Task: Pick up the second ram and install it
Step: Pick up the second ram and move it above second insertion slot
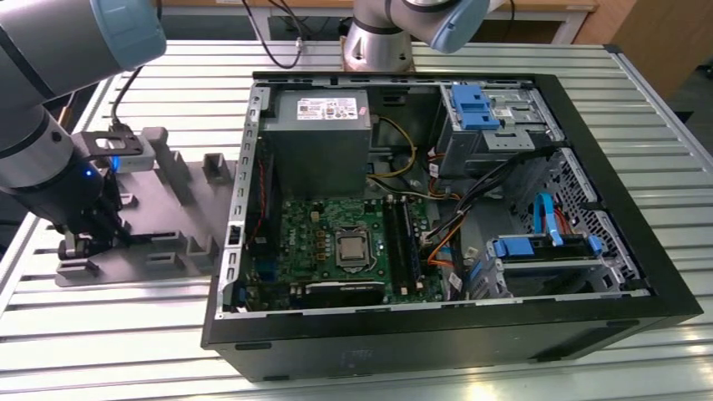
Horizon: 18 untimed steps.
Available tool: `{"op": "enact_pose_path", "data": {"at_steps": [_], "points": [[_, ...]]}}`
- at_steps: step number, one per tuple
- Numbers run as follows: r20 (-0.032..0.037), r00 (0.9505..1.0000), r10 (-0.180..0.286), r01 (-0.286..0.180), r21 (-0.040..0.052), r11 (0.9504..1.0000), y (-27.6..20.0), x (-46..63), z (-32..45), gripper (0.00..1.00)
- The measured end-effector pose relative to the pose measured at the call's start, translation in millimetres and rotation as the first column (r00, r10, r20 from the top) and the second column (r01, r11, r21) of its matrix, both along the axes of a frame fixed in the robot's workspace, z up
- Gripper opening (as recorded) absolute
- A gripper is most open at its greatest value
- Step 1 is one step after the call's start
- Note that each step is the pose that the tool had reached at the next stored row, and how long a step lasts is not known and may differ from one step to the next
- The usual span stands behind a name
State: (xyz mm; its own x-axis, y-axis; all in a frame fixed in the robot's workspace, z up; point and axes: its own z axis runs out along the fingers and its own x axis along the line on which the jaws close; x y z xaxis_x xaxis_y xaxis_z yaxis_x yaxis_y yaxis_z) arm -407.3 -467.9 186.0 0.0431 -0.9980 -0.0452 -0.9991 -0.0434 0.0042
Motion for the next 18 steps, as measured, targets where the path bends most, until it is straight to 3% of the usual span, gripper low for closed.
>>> {"op": "enact_pose_path", "data": {"at_steps": [12, 18], "points": [[0.0000, 1.0000, -0.009, 0.009, 0.0000, 1.0000, 0.0, 0.0, -0.9, 0.14], [0.0000, 0.9969, -0.078, 0.078, -0.0031, 0.9969, 0.0, 0.0, -1.7, 0.14]]}}
